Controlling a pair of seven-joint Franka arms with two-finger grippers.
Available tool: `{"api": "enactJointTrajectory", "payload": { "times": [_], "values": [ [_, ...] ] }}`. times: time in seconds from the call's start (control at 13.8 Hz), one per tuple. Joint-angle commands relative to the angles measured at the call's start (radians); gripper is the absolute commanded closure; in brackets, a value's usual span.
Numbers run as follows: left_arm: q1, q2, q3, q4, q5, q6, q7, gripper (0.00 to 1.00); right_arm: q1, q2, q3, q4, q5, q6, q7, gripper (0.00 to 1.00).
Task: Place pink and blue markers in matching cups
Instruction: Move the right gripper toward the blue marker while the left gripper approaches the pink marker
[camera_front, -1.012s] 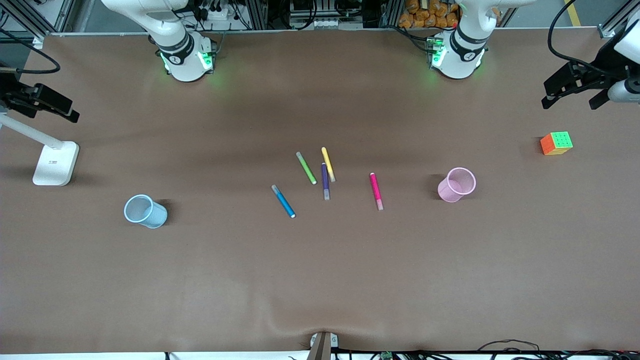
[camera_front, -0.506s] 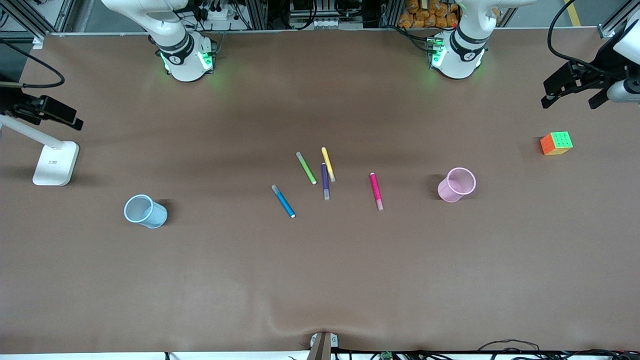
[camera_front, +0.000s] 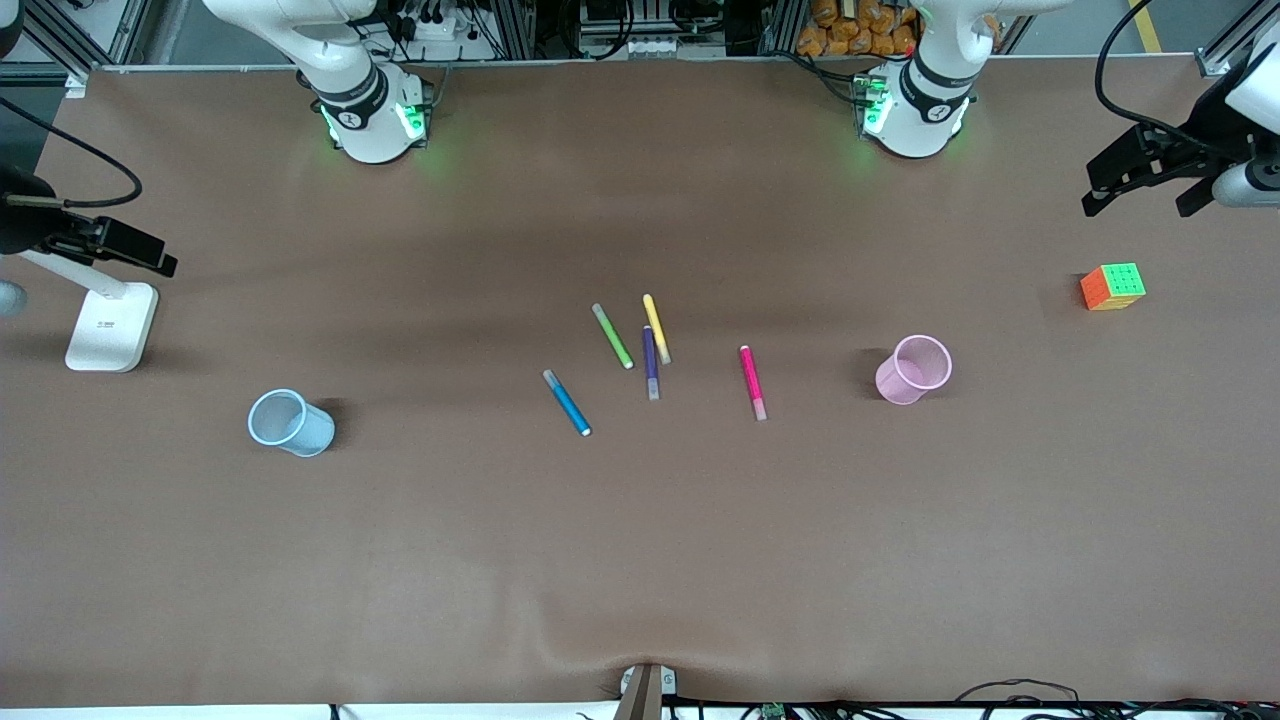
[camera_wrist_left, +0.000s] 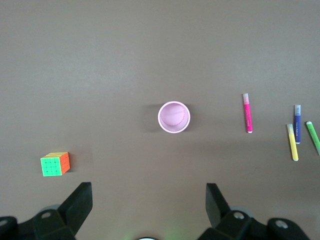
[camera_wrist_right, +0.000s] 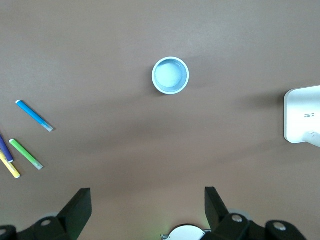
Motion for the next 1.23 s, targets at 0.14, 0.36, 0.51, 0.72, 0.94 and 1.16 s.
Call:
{"api": "enactJointTrajectory", "payload": {
  "times": [0.14,0.36,0.51,0.72,0.94,1.16],
  "values": [
    [0.003,0.005,0.004,0.0,-0.009,-0.01,0.002,0.0,0.002,0.055,0.01,0.017,0.003,-0.004,-0.01,0.0],
    [0.002,0.005,0.003,0.0,-0.007,-0.003,0.003,0.0,0.056,0.114,0.013,0.017,0.026,0.022,-0.002,0.0],
    [0.002,0.005,0.003,-0.001,-0.007,-0.001,0.003,0.0,0.103,0.171,0.013,0.019,0.029,0.086,0.006,0.0],
    [-0.003,0.011,-0.002,-0.003,-0.006,0.011,0.002,0.0,0.12,0.254,0.013,0.017,0.046,0.166,0.007,0.0],
    [-0.015,0.05,-0.016,0.003,-0.01,0.023,-0.035,0.0,0.14,0.323,0.015,0.014,0.127,0.226,0.006,0.0],
    [-0.015,0.1,-0.057,0.006,-0.01,0.045,-0.105,0.0,0.217,0.383,0.015,0.006,0.136,0.315,0.006,0.0]
  ]
}}
